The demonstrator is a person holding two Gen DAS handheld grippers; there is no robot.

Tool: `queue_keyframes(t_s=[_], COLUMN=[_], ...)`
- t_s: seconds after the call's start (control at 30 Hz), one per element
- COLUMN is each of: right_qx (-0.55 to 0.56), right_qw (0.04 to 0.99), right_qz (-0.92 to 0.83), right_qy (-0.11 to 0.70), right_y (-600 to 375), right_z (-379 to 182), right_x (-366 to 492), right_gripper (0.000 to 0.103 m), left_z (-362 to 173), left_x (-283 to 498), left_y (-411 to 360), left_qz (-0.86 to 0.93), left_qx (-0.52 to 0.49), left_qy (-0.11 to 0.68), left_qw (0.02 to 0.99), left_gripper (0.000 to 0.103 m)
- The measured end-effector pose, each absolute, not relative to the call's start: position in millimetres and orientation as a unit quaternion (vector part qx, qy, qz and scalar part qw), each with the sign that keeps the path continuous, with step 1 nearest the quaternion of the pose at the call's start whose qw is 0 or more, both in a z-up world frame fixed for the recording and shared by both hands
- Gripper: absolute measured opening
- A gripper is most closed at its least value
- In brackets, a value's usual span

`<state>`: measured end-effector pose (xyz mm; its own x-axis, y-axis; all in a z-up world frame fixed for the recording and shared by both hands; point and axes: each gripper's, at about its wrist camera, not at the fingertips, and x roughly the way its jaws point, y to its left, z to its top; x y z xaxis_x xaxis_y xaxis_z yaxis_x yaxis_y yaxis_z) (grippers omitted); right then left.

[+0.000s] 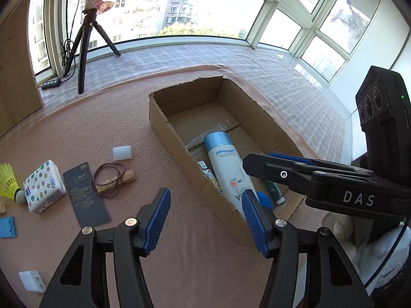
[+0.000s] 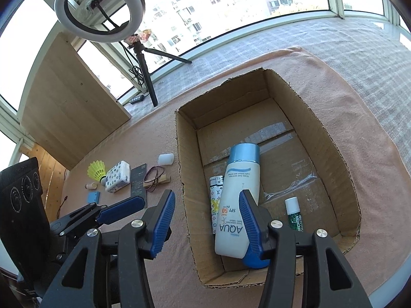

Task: Organize objects
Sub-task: 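Lower the sunscreen bottle into the box and open both tools, then move both tools back over the table toward the black card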

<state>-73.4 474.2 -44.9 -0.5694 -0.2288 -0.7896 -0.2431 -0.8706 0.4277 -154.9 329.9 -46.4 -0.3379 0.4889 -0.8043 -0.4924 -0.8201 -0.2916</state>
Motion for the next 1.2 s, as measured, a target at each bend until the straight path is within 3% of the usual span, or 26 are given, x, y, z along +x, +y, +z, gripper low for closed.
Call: queue_keyframes(t_s=[0.43,0.83,1.2], right_qx=[-0.469,-0.526,-0.556], right_qw=[-0.047,-0.089,-0.069], right_qz=[0.849,0.816,0.802], right_qy=[0.24,0.222,0.205], right_y=[402,332,307], right_z=[-33,-67,-101], right_x=[-80,-111,-147], right_gripper=[0.048,0.048,0.048], left_z=[-46,-74,-97], left_x=[-152,-161,-181], left_y=[195,46,-7], left_qz=[0.842,0.853,0.845], left_qx=[-0.491,-0.505,-0.525], left_qy=[-0.051,-0.067,-0.052], left_qw=[0.217,0.117,0.087], left_gripper=[0.062,0.063,0.063])
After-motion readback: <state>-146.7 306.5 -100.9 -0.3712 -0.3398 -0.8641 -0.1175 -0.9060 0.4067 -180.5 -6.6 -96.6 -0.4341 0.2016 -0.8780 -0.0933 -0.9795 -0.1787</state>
